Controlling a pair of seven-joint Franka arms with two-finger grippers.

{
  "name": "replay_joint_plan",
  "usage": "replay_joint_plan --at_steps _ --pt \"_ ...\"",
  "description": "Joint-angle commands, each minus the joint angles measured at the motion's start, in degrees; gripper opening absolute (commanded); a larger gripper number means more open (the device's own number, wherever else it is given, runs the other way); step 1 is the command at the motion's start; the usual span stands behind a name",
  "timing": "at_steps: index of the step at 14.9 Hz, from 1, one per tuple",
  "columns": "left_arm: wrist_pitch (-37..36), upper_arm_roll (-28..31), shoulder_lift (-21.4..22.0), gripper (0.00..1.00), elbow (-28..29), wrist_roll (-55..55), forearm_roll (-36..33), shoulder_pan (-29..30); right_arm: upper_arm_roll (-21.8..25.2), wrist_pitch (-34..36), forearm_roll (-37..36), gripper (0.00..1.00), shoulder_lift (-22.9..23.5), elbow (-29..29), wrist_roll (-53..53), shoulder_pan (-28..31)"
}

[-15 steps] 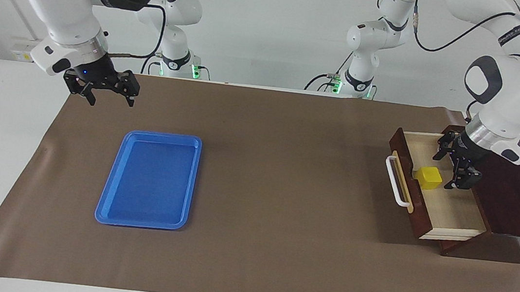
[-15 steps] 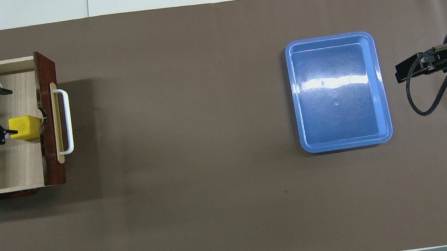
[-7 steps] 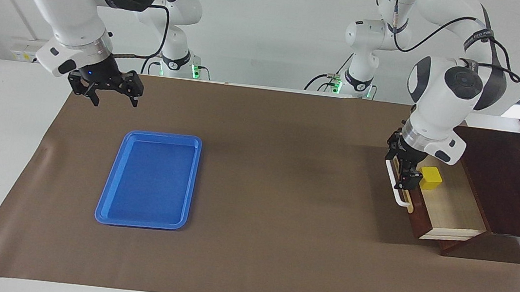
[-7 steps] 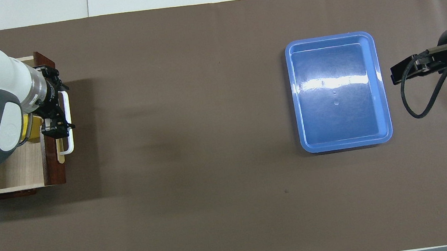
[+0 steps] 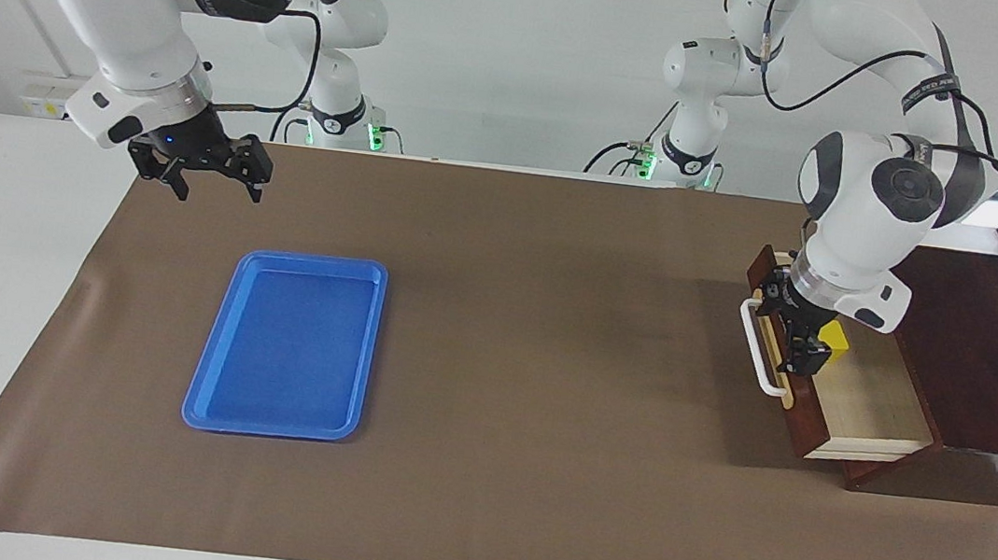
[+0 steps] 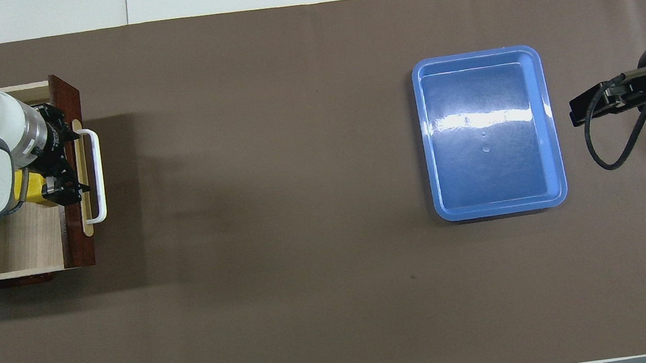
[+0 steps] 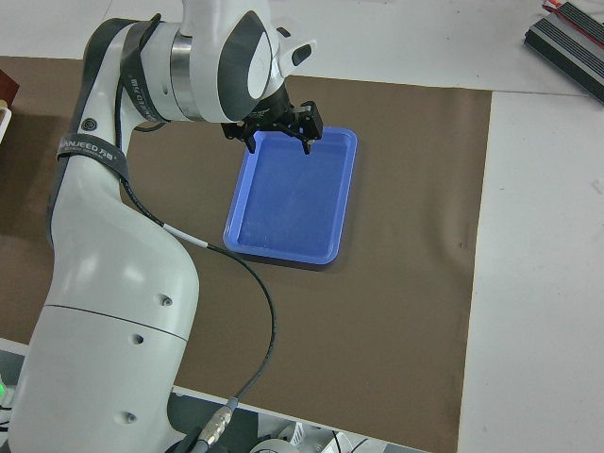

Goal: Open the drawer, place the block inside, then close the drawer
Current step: 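Push the drawer closed with the left gripper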

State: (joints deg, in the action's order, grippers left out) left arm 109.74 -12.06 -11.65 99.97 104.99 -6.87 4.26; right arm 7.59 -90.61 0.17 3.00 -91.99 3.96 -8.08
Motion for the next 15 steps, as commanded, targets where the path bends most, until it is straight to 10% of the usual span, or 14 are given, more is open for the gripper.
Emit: replay_joint_plan --at_steps 1,15 --pt "1.09 -0.07 1.02 1.0 1.11 -0.66 -1.22 2.15 -0.38 0.17 -0.79 1.0 -0.89 -1.09 0.88 0.35" --pt "2.14 0.02 0.67 1.0 0.14 -17.26 -1.31 14.71 -0.38 0.17 -0.79 1.0 -0.89 -1.0 0.88 0.44"
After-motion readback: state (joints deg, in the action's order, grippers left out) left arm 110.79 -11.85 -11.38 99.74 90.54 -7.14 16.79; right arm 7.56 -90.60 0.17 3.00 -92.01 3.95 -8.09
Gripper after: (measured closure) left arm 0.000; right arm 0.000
